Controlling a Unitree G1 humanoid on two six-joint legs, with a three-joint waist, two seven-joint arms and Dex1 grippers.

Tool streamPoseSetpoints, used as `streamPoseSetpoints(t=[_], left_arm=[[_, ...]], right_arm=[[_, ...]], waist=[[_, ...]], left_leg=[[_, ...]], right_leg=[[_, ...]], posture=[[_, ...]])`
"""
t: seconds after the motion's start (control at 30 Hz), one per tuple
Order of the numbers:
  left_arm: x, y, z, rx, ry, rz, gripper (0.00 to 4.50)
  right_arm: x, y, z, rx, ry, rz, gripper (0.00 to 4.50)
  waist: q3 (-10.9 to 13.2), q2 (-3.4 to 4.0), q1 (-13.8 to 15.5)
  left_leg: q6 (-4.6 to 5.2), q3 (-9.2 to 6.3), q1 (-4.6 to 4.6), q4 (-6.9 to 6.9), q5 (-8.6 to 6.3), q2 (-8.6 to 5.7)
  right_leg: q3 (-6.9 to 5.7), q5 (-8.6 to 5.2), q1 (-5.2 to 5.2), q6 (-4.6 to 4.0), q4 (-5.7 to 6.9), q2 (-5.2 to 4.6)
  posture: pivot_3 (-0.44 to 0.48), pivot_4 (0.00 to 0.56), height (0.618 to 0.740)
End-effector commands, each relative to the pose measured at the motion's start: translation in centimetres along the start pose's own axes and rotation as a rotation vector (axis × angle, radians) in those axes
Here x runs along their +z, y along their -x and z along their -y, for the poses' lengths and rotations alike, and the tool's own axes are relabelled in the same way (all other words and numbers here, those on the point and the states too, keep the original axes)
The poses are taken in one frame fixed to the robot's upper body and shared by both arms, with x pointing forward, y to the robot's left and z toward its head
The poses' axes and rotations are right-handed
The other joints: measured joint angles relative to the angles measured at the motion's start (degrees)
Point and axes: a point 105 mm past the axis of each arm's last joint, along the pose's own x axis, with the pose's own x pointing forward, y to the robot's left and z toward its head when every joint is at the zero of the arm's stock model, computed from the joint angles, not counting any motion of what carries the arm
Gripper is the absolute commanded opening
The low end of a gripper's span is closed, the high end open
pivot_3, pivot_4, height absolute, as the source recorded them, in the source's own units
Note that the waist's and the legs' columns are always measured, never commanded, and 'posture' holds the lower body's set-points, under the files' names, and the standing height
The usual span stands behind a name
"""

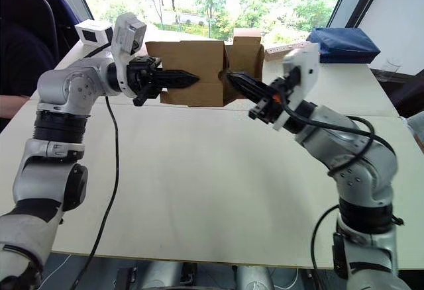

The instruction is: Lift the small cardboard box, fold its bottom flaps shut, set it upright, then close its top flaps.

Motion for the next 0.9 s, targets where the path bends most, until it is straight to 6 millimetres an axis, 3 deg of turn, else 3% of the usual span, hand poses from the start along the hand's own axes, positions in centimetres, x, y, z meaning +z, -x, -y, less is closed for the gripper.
streamPoseSetpoints(t=[0.03,0.17,0.33,0.5,0.9], left_arm=[[1.6,0.0,0.3,-0.004,-0.072,0.007,0.0],[1.8,0.0,0.3,-0.013,-0.072,0.011,0.0],[2.1,-0.5,0.7,-0.046,-0.073,0.015,0.0],[2.1,-1.0,1.2,-0.067,-0.072,0.009,0.0],[1.6,-1.4,1.6,-0.08,-0.055,0.007,0.0]], right_arm=[[1.6,1.9,-0.5,-0.013,0.03,0.019,0.04],[-0.9,3.4,-0.1,-0.071,0.03,-0.101,0.04],[-3.0,3.0,0.3,-0.091,0.045,-0.148,0.04],[-2.0,2.2,1.1,-0.123,0.073,-0.078,0.04],[-1.8,0.1,-1.2,0.029,0.041,-0.036,0.04]], waist=[[0.0,0.0,0.0],[0.0,-0.01,0.01],[0.0,0.0,-0.39],[0.0,0.0,-0.35],[0.0,0.0,-0.15]], left_leg=[[0.0,0.0,0.01,0.0,0.0,0.0],[-0.01,-0.01,0.04,0.0,0.01,0.0],[-0.03,0.02,0.06,0.05,0.02,-0.02],[-0.03,0.0,0.05,0.2,0.02,0.01],[-0.01,-0.03,-0.03,0.36,0.01,0.02]], right_leg=[[0.0,0.0,0.0,0.0,0.0,0.0],[-0.01,0.0,0.0,0.0,0.05,0.03],[0.04,0.0,0.0,-0.01,0.06,0.08],[0.05,-0.01,0.0,-0.01,0.2,0.13],[0.05,0.0,0.01,-0.01,0.21,0.12]], posture=[[0.0,0.15,0.74],[0.0,0.15,0.74],[0.0,0.15,0.74],[0.0,0.15,0.74],[0.0,0.15,0.74]])
